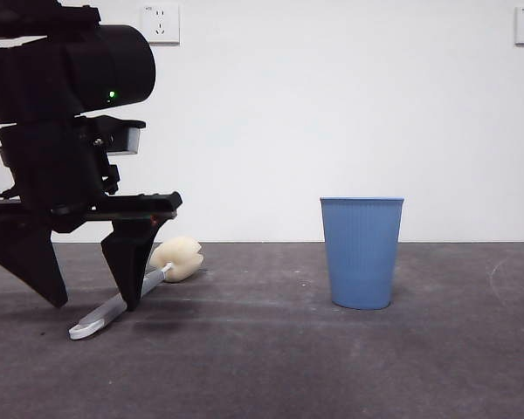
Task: Pick up the cup brush,pick up the cup,insert the brush into the cup,clean the cup,put the cup brush back,put the cup back to the fixed position on the table
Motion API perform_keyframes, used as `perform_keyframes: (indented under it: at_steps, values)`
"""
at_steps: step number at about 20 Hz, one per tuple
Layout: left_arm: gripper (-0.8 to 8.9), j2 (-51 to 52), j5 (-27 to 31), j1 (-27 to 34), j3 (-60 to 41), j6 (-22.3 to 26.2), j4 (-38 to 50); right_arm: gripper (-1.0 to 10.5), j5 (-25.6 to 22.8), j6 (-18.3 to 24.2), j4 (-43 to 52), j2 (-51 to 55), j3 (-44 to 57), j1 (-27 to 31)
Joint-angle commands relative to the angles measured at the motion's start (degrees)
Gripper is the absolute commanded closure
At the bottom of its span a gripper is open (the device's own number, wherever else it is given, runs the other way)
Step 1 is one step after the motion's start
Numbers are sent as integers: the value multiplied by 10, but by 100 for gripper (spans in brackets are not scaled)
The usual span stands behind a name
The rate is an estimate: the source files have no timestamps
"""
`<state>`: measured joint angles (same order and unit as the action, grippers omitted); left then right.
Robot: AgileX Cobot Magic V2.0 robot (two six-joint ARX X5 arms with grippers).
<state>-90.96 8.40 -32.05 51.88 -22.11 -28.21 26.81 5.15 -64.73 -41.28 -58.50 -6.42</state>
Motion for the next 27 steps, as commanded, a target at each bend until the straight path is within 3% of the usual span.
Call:
perform_keyframes:
  at_steps: [1,5,9,11,27]
  values:
    - [440,-28,-15,-4,-1,-15,-6,350,-1,-4,2,0,-2,-1]
    - [454,-33,-12,-14,-1,-23,2,350,-1,-7,2,0,-2,-1]
    - [720,-33,-13,-14,-1,-23,-22,350,-1,-7,2,0,-2,-1]
    - [795,-31,-13,-14,-1,-21,-33,350,-1,-7,2,0,-2,-1]
    - [824,70,-30,-13,0,-14,-46,350,0,-25,8,-20,-2,-1]
